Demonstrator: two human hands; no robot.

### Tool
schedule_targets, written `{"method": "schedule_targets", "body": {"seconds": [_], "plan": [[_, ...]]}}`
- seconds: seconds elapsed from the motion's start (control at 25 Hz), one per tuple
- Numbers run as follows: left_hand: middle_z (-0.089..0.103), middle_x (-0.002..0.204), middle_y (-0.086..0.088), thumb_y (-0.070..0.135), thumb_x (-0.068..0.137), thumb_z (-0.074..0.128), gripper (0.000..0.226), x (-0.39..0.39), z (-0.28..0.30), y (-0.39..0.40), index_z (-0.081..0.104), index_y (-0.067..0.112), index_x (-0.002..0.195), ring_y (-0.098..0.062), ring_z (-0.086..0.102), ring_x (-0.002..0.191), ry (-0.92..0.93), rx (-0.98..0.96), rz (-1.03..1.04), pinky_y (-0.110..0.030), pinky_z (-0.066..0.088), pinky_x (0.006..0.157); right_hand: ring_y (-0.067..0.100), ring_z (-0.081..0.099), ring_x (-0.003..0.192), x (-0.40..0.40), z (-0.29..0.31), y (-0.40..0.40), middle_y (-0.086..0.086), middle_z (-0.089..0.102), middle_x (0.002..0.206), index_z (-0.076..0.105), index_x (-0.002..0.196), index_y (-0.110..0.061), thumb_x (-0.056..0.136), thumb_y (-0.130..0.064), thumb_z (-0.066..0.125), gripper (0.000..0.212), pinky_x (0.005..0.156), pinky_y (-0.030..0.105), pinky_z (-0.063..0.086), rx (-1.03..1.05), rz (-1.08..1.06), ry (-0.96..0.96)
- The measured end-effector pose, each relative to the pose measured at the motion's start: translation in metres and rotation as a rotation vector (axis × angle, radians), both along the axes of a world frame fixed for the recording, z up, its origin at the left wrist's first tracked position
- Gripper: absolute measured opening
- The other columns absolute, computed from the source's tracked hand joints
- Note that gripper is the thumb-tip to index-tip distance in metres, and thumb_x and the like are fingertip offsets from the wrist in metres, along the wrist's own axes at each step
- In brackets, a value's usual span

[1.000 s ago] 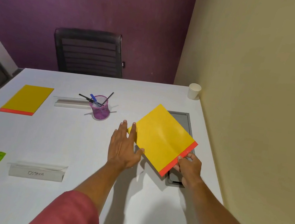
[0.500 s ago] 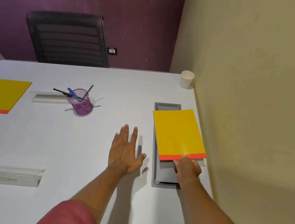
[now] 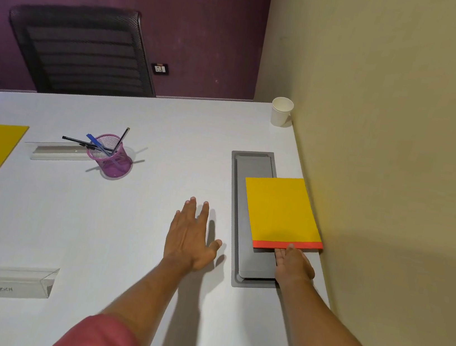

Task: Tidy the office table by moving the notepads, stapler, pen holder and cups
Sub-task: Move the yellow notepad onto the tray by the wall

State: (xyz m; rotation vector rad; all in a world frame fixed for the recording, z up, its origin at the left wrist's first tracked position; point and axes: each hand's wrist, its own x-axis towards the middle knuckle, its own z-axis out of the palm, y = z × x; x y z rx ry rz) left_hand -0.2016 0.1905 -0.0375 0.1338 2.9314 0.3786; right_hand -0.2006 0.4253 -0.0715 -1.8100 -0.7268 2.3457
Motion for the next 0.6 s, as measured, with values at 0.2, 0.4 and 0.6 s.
{"method": "schedule_targets", "body": {"seconds": [0.2,0.4,0.6], "plan": [[-0.007,0.165,-0.013,0.060,0.090,0.044,0.090,0.000,0.001,-0.001,0.000,0.020,0.157,-0.027,-0.006,0.153,-0.013,0.008,-0.006,-0.039,0.000,0.122,0.040,0.042,0.136,0.008,0.015,-0.005,0.029,0.036,0.150,0.029,0.144,0.012,0.099,-0.010,0.040,0.051,0.115,0.045,0.035,0.056,0.033,0.106],[-0.006,0.165,-0.015,0.060,0.090,0.044,0.090,0.003,0.006,-0.005,-0.001,0.019,0.157,-0.028,-0.005,0.153,-0.017,-0.014,-0.008,-0.041,0.002,0.123,0.040,0.041,0.137,0.006,0.018,-0.002,0.028,0.036,0.150,0.026,0.148,0.006,0.099,-0.037,0.040,0.067,0.115,0.046,0.034,0.025,0.035,0.102],[-0.009,0.164,-0.014,0.062,0.089,0.045,0.093,0.013,0.013,-0.017,-0.004,0.020,0.156,-0.028,-0.006,0.153,-0.015,-0.021,0.024,-0.040,0.000,0.123,0.036,0.058,0.119,0.006,0.025,-0.008,0.023,0.059,0.131,0.051,0.129,0.001,0.090,-0.053,0.050,0.067,0.105,0.046,0.044,0.260,0.268,-0.161]]}}
